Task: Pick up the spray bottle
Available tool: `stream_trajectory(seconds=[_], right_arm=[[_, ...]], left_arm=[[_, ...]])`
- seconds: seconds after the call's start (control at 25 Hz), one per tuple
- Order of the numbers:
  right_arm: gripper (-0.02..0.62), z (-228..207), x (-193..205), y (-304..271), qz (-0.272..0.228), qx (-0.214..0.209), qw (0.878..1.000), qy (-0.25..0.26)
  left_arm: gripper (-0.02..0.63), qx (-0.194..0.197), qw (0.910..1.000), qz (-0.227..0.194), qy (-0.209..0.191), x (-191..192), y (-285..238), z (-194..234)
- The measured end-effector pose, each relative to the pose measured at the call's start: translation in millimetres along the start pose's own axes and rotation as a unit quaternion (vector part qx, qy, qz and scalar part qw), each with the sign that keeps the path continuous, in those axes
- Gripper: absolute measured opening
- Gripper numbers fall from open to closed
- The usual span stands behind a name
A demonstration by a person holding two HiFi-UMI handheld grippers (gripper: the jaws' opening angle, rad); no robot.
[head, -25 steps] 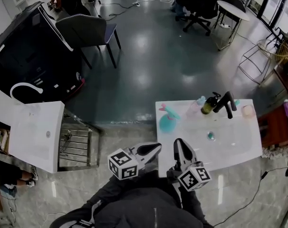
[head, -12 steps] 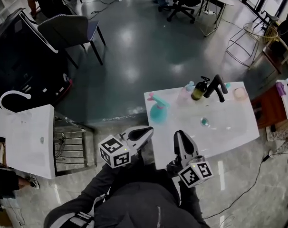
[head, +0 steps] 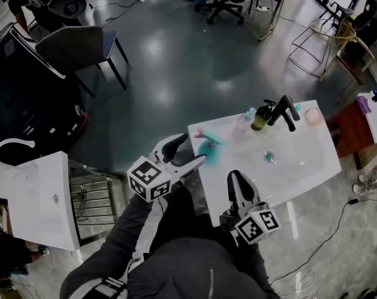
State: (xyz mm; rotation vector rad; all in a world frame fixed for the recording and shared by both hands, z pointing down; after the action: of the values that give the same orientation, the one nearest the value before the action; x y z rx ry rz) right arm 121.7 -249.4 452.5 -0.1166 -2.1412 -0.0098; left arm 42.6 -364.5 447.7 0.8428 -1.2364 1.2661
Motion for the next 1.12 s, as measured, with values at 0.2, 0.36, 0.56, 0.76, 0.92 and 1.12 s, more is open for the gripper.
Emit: stream_trajectory(seconds=[0.2,0.36,0.56,0.76,0.92,1.12], right_arm=[[0.012,-7.6,-2.1,-10.8,0.000,0.022,1.000,0.000],[0.012,-12.7,-5.3,-18.2,-0.006,0.044,0.999,-0.002],[0.012,-22.9,-5.0,-22.9,-0.013,0.071,0.997,-0.009],[0.012,-27.3,-6.1,-26.4,-0.020,0.087,0.996,-0.014],[0.012,-35.1,-8.0,-25.8,-0.025,0.101,0.994,-0.017],[0.012,-39.8,-8.9,-26.5,-0.025,0.107,0.994,-0.020]], left_arm=[[0.371,0.060,0.9975,0.017,-0.034,-6.3,-20.2,17.2],[0.385,0.126,0.9895,0.040,-0.059,-8.2,-33.5,20.3],[0.387,0.202,0.9749,0.052,-0.077,-5.8,-54.4,7.2],[0.385,0.246,0.9661,0.046,-0.064,-3.8,-69.9,-7.3],[0.311,0.239,0.9683,0.038,-0.063,-5.6,-79.0,-5.3],[0.103,0.223,0.9715,0.021,-0.076,-8.9,-82.4,-2.8]])
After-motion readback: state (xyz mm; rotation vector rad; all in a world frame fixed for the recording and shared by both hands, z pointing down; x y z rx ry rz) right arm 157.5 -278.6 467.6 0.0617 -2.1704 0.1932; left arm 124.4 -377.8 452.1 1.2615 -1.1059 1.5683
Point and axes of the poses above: the fingertips, and each gripper's own axes: y backward along the fingers, z to its left, x out of its underside, the point moved 1 cm from there along y, backward along the fingers
